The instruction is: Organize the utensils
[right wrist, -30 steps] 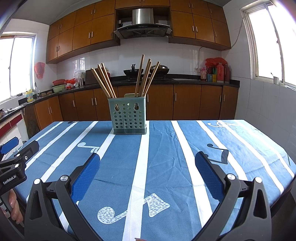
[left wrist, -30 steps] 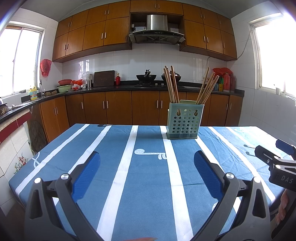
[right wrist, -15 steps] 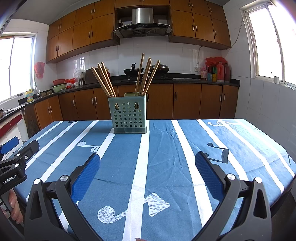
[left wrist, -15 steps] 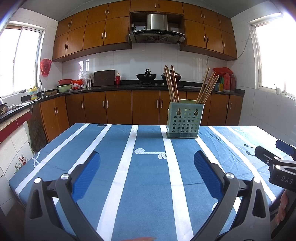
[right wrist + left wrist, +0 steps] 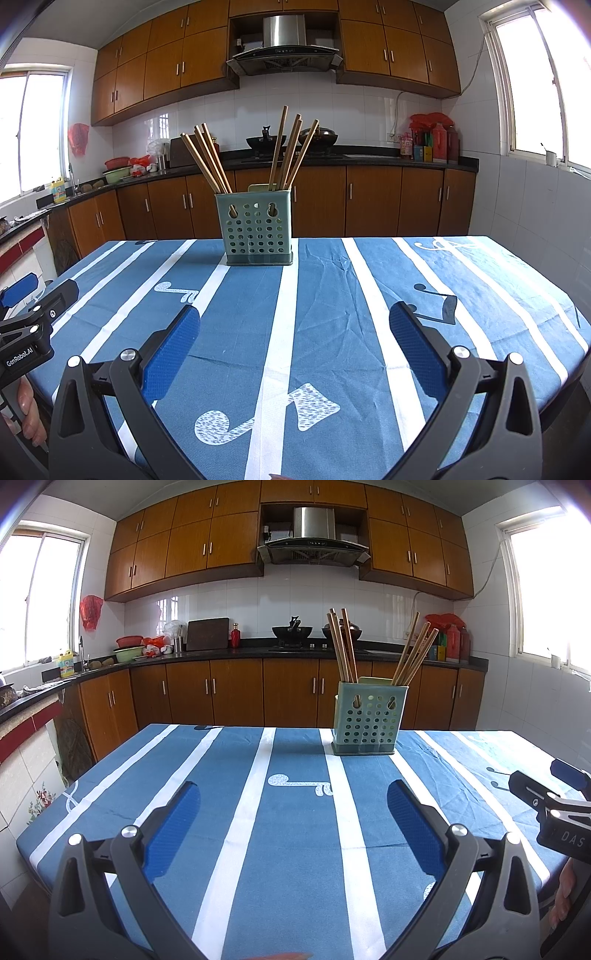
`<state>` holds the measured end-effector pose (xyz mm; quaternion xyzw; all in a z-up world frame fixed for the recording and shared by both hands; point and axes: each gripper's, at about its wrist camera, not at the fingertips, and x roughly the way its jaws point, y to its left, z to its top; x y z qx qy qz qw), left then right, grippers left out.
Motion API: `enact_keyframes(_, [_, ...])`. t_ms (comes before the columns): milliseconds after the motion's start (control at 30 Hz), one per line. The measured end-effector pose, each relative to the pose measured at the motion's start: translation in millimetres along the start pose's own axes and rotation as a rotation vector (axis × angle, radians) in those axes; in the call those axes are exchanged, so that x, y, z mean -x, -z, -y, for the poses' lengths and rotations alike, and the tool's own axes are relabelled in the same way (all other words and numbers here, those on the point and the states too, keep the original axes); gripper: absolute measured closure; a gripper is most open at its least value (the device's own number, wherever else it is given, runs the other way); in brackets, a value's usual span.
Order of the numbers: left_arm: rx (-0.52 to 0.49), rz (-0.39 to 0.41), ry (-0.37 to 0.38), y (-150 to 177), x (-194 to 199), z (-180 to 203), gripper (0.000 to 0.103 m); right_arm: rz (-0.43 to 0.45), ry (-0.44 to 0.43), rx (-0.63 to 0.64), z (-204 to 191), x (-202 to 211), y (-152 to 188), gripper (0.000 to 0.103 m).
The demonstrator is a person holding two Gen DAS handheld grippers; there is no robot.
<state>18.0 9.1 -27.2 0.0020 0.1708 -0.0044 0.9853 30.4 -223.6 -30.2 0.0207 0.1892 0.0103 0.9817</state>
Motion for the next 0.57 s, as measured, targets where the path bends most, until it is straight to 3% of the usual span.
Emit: enact_keyframes(567, [0.006, -0.004, -0.002, 3.2, -1.5, 1.0, 0.004, -0.001, 0.000, -0.002, 0.1, -0.1, 0.4, 0.002])
